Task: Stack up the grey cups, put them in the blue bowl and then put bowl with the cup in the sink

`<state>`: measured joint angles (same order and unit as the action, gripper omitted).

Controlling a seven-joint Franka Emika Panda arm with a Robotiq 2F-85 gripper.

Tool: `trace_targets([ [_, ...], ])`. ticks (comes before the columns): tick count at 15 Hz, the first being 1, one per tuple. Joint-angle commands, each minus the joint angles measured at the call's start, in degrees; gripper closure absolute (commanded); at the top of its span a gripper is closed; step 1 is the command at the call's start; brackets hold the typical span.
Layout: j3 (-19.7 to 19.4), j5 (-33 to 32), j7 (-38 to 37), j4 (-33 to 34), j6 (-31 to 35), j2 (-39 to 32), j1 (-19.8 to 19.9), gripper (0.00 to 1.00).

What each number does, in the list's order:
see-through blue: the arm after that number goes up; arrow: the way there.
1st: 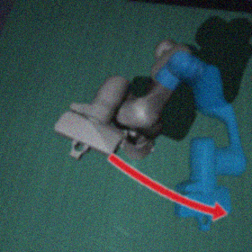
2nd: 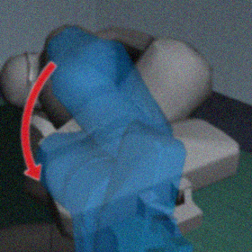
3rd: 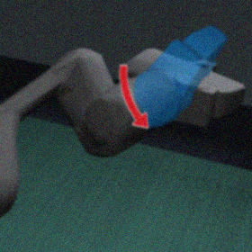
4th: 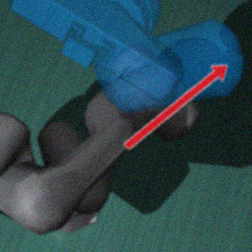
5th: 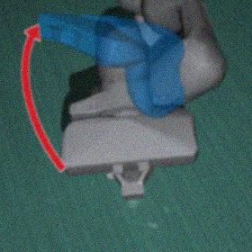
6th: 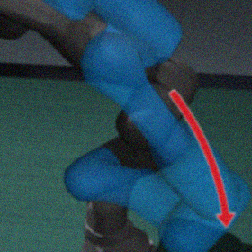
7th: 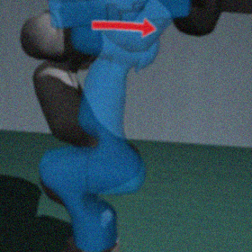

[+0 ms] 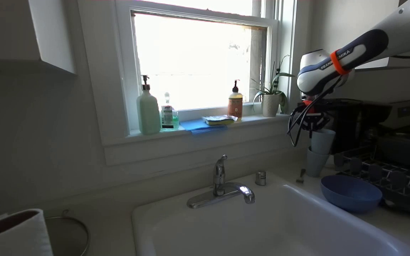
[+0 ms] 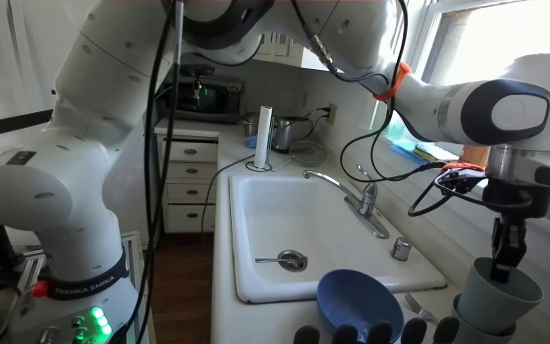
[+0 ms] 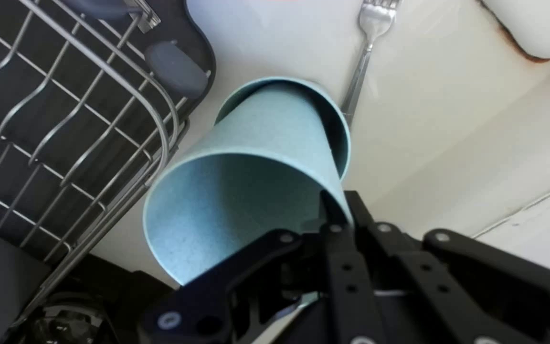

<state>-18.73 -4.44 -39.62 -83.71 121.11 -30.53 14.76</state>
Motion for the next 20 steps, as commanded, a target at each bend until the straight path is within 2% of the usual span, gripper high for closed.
trace_targets([
  [1,0.61,1.32,1.39,5.34,-4.69,-3.93,1.07,0.99],
  [7,0.77,2.19,1.27,9.87,-3.70,-8.77,2.31,0.99],
  [8,0.84,2.25,1.37,10.45,-3.54,-9.31,2.41,0.80],
  [9,0.86,2.25,1.42,10.62,-3.33,-9.72,2.41,0.68],
  [16,1.45,2.45,1.98,11.40,-4.03,-11.85,2.41,0.22],
  [17,1.61,2.57,2.25,11.19,-4.26,-11.99,2.42,0.43],
  [18,1.79,2.75,2.66,11.15,-4.47,-12.18,2.50,0.60],
  [19,1.88,2.84,3.07,10.99,-4.69,-12.28,2.49,0.61],
  [20,2.03,3.12,3.54,10.86,-5.04,-12.31,2.53,0.67],
])
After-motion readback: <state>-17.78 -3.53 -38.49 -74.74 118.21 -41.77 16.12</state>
